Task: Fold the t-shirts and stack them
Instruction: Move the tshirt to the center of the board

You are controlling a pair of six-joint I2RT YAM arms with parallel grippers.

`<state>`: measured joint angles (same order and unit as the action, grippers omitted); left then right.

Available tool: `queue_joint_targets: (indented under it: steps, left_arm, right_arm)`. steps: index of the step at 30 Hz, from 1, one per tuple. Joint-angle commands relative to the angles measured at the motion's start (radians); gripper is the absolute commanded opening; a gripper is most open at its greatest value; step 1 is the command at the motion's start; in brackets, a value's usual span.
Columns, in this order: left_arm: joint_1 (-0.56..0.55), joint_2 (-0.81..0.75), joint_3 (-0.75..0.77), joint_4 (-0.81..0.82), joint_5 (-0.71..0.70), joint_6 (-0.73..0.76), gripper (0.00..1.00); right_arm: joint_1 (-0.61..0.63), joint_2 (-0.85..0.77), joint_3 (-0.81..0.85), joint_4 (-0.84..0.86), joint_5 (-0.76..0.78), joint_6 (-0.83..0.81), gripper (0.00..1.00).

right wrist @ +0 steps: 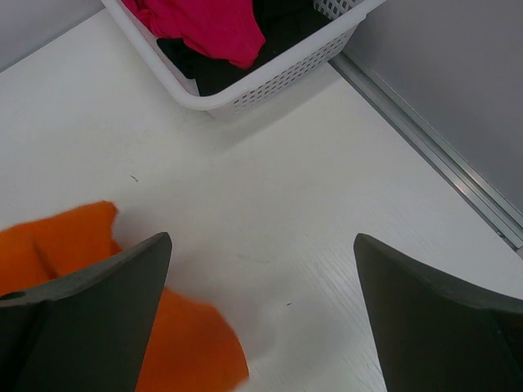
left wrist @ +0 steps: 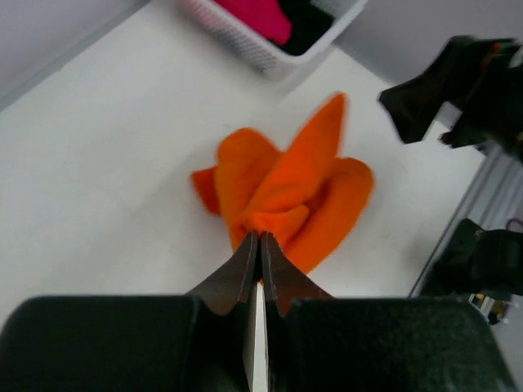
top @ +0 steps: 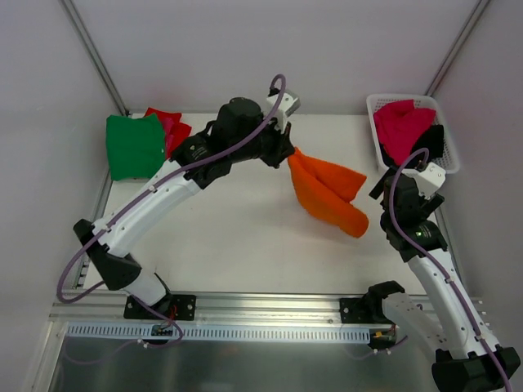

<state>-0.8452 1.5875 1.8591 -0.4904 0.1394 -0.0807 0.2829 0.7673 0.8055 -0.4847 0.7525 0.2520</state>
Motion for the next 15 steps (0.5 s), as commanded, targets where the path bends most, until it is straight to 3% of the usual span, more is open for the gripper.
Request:
queue_joint_targets:
  steps: [1,3,4,5,6,7,15]
  left_arm:
    - [0.017,-0.157,-0.154,0.024,-0.320,-0.048,0.00]
    - [0.018,-0.196,-0.300,0.024,-0.469,-0.132,0.04]
    - [0.020,-0.233,-0.401,0.024,-0.582,-0.164,0.22]
    - [0.023,-0.250,-0.453,0.023,-0.613,-0.235,0.46]
    - [0.024,-0.261,-0.492,0.023,-0.633,-0.264,0.88]
    - [0.028,-0.264,-0.526,0.021,-0.662,-0.287,0.99]
    - [0.011,-0.254,-0.690,0.082,-0.549,-0.432,0.99]
  right_arm:
    - [-0.007,0.007,0.008,-0.009,0.021,0.018,0.99]
    - [-0.007,0.024,0.012,-0.008,0.012,0.021,0.99]
    - [-0.007,0.029,0.012,-0.008,0.005,0.023,0.99]
    - [-0.007,0.033,0.014,-0.008,0.001,0.023,0.99]
    - [-0.007,0.039,0.015,-0.008,-0.010,0.021,0.99]
    - [-0.007,0.040,0.017,-0.008,-0.013,0.023,0.99]
    - [-0.005,0.012,0.004,-0.009,-0.012,0.009,0.99]
